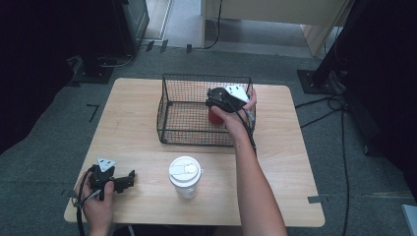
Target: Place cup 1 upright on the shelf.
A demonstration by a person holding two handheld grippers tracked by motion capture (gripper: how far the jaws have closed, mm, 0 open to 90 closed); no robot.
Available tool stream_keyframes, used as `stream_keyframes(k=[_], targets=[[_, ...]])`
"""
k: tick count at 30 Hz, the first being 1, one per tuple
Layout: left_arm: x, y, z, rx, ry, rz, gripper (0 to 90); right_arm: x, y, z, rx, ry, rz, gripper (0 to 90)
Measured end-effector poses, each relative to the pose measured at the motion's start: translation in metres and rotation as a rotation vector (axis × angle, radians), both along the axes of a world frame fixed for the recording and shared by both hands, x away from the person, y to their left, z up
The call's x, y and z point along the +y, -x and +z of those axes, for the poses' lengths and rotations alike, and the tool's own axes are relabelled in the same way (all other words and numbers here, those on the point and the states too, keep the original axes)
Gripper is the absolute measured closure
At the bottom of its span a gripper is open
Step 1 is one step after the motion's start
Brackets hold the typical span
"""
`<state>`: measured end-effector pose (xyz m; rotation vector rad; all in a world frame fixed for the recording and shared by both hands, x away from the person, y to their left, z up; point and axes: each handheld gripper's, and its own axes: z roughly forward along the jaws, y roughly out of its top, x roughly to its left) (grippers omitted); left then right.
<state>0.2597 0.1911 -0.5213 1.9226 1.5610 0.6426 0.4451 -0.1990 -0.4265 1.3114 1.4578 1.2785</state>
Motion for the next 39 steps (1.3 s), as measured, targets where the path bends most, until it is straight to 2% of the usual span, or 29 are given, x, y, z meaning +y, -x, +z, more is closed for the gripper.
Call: stream_keyframes(k=[8, 12, 16, 25, 32, 35, 38, 39], targets=[[0.000, 0.000, 0.000, -0.001, 0.001, 0.001, 0.0, -0.004, 0.016, 0.020, -0.030, -0.056, 0.025, 0.0], [0.000, 0.000, 0.000, 0.000, 0.000, 0.000, 0.0, -0.002, 0.028, 0.029, -0.035, -0.055, 0.049, 0.0], [0.000, 0.000, 0.000, 0.000, -0.001, 0.000, 0.0, -0.001, 0.040, 0.033, -0.050, -0.026, 0.064, 0.0], [0.000, 0.000, 0.000, 0.000, -0.001, 0.000, 0.0, -0.011, 0.067, 0.033, -0.055, -0.008, 0.063, 0.0], [0.000, 0.000, 0.000, 0.000, -0.001, 0.000, 0.0, -0.024, 0.096, 0.028, -0.067, 0.007, 0.063, 0.0], [0.000, 0.000, 0.000, 0.000, -0.001, -0.001, 0.0, -0.028, 0.104, 0.026, -0.070, 0.010, 0.062, 0.0], [0.000, 0.000, 0.000, 0.000, -0.001, -0.001, 0.0, -0.033, 0.115, 0.023, -0.077, 0.030, 0.062, 0.0], [0.000, 0.000, 0.000, 0.000, -0.001, 0.000, 0.0, -0.036, 0.124, 0.020, -0.081, 0.027, 0.068, 0.0]])
